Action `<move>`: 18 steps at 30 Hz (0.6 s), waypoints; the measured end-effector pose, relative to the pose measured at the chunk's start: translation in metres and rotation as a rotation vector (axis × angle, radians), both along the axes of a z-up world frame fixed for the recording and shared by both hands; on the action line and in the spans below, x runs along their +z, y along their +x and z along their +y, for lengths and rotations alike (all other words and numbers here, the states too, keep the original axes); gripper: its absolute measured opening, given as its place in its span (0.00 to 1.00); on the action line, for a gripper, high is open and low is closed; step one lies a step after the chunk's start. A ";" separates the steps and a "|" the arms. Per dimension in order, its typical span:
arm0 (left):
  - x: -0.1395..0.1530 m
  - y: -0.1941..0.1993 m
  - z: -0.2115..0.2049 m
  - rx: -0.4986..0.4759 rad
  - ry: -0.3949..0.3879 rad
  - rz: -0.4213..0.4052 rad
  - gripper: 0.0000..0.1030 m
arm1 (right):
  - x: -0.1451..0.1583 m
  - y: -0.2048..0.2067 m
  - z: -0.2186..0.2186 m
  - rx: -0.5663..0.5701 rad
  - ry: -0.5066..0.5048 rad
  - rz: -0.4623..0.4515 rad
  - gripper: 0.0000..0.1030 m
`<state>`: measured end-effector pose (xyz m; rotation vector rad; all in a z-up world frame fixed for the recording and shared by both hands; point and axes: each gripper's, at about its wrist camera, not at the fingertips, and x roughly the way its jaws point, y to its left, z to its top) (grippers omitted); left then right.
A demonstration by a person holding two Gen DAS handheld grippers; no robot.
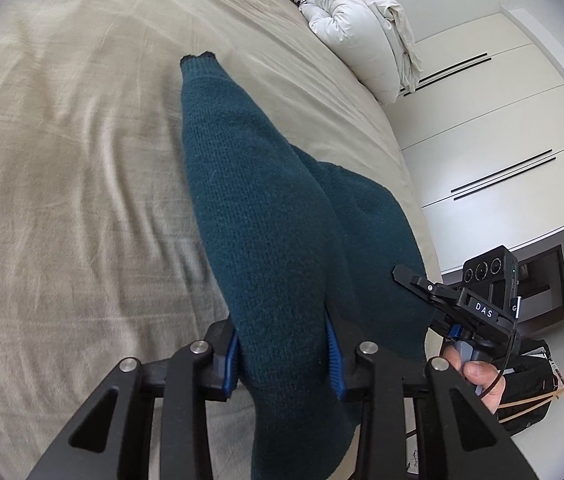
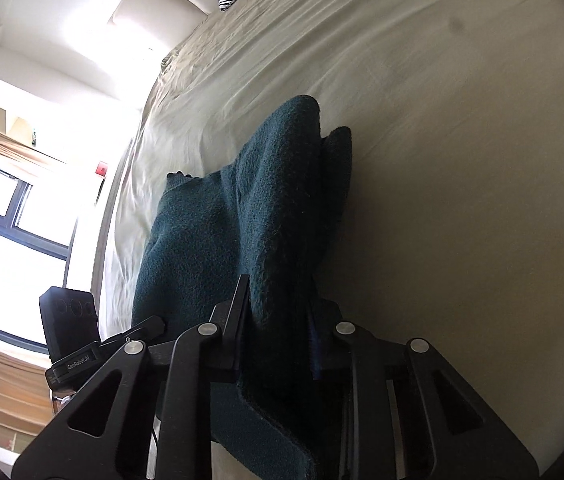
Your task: Fold small clothes
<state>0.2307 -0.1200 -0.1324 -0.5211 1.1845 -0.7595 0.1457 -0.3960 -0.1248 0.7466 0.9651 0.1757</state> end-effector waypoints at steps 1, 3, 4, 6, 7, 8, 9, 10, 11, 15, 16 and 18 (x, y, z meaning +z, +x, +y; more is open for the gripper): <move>0.006 -0.005 0.007 0.001 0.000 -0.014 0.36 | 0.006 -0.003 0.005 0.012 -0.001 -0.012 0.21; 0.017 -0.018 0.024 0.003 0.004 -0.043 0.36 | 0.017 -0.010 0.017 0.028 0.005 -0.031 0.21; 0.022 -0.025 0.034 0.002 0.011 -0.061 0.36 | 0.021 -0.014 0.025 0.038 0.010 -0.040 0.21; 0.031 -0.040 0.055 0.006 0.025 -0.086 0.36 | 0.028 -0.022 0.044 0.068 0.009 -0.056 0.21; 0.035 -0.049 0.066 0.009 0.034 -0.100 0.36 | 0.030 -0.027 0.056 0.083 0.019 -0.065 0.21; 0.037 -0.059 0.079 0.015 0.041 -0.108 0.36 | 0.031 -0.032 0.069 0.100 0.030 -0.072 0.21; 0.039 -0.068 0.091 0.025 0.045 -0.110 0.36 | 0.031 -0.037 0.080 0.115 0.041 -0.077 0.21; 0.040 -0.078 0.103 0.034 0.052 -0.115 0.36 | 0.030 -0.041 0.094 0.126 0.057 -0.079 0.21; 0.041 -0.088 0.115 0.043 0.064 -0.125 0.36 | 0.027 -0.047 0.105 0.139 0.074 -0.077 0.21; 0.027 -0.124 0.158 0.067 0.096 -0.111 0.36 | 0.002 -0.062 0.153 0.180 0.131 -0.046 0.21; 0.019 -0.130 0.168 0.078 0.095 -0.092 0.36 | -0.007 -0.060 0.163 0.183 0.137 -0.033 0.21; -0.003 -0.137 0.183 0.096 0.118 -0.054 0.37 | -0.026 -0.062 0.179 0.179 0.164 -0.005 0.21</move>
